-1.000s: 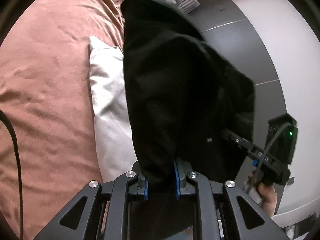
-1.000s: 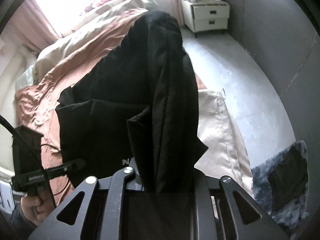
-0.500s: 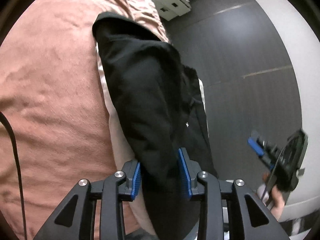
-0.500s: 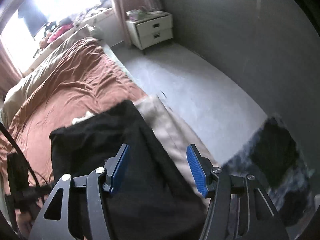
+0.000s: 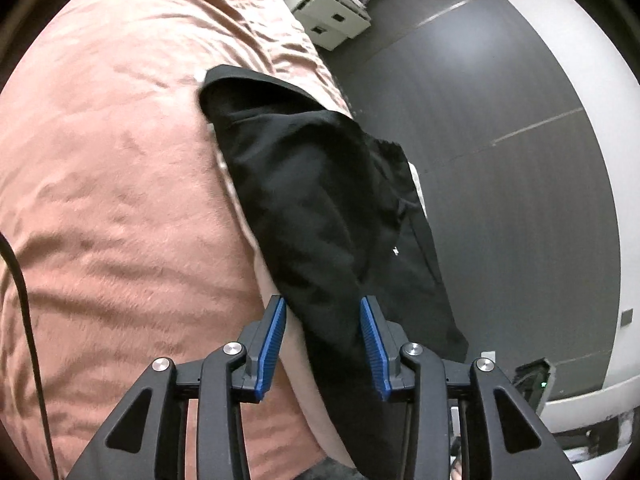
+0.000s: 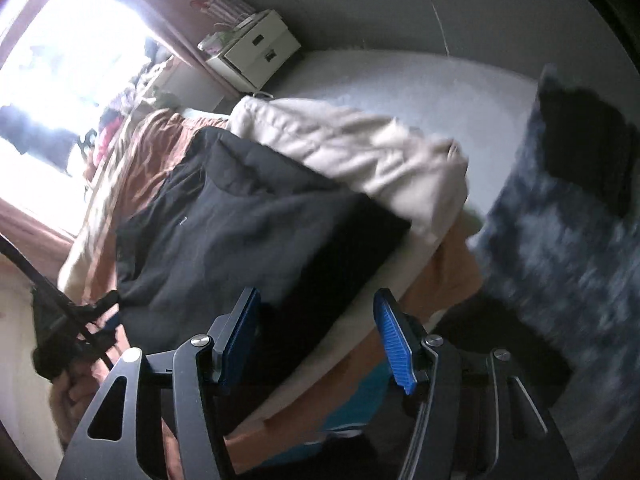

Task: Fold large clothes

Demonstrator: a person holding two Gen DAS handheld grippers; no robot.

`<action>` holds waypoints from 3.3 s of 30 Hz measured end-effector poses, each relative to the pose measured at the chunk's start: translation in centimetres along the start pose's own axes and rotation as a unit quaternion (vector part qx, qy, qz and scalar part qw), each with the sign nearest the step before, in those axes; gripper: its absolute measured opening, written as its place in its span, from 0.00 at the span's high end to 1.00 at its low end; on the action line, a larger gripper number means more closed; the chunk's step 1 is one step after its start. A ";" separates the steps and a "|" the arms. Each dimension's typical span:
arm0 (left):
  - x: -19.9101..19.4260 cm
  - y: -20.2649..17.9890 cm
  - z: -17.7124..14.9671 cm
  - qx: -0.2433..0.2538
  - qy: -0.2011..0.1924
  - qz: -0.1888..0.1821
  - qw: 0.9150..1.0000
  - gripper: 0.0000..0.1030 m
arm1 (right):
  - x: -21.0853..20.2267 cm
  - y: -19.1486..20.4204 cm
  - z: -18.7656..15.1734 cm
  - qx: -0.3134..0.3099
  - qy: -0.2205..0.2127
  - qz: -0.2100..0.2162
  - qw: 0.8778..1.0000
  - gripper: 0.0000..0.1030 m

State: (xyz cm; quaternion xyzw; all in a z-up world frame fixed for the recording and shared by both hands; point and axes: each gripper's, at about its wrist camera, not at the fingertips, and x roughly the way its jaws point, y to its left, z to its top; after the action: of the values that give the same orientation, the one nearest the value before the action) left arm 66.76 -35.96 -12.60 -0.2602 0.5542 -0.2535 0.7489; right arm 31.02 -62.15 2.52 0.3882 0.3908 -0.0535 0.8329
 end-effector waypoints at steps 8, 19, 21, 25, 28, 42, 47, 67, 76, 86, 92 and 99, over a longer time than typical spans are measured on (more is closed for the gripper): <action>2.6 -1.9 1.6 0.052 0.010 0.013 0.999 0.62 | 1.5 -2.0 0.8 0.040 -0.010 0.021 0.999 0.62; -0.2 -2.1 3.7 0.092 -0.039 0.027 0.995 0.62 | -1.4 -3.7 2.0 0.035 -0.080 -0.027 0.996 0.90; -1.3 -1.8 3.9 0.088 -0.046 0.022 0.995 0.62 | -1.7 -3.5 2.0 0.032 -0.086 -0.043 0.995 0.90; -3.0 -1.7 3.4 0.098 -0.051 0.036 0.993 0.62 | -4.3 -3.5 2.0 0.038 -0.114 -0.093 0.988 0.90; -4.3 -1.5 2.4 0.098 -0.052 0.039 0.993 0.62 | -5.8 -3.0 1.3 0.042 -0.108 -0.071 0.991 0.89; -13.1 -3.7 -5.7 0.156 -0.067 0.051 0.984 0.26 | -11.9 1.5 -8.0 -0.019 -0.130 -0.048 0.990 0.31; -16.9 -4.3 -8.9 0.184 -0.085 0.054 0.978 0.16 | -14.5 3.0 -11.5 -0.028 -0.152 -0.052 0.987 0.24; -31.7 -3.5 -22.8 0.259 -0.198 0.068 0.943 0.00 | -20.9 8.2 -24.8 -0.113 -0.202 -0.061 0.971 0.00; -36.4 -2.3 -29.4 0.271 -0.254 0.095 0.923 0.00 | -22.2 8.5 -29.3 -0.148 -0.210 -0.045 0.965 0.00; -39.6 -0.3 -35.7 0.268 -0.296 0.110 0.910 0.00 | -23.7 8.4 -33.4 -0.192 -0.210 -0.037 0.958 0.00; -41.2 0.5 -38.5 0.264 -0.314 0.120 0.904 0.00 | -24.4 8.6 -35.5 -0.215 -0.212 -0.020 0.953 0.00; -42.8 1.5 -42.3 0.265 -0.336 0.136 0.894 0.00 | -25.1 7.4 -37.8 -0.222 -0.227 -0.017 0.948 0.00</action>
State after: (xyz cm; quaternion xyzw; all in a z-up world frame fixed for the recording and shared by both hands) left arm 15.21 -10.80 5.70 -0.0437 0.2123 -0.1838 0.9588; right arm -6.46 -36.38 9.48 0.1640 0.2000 -0.0665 0.9637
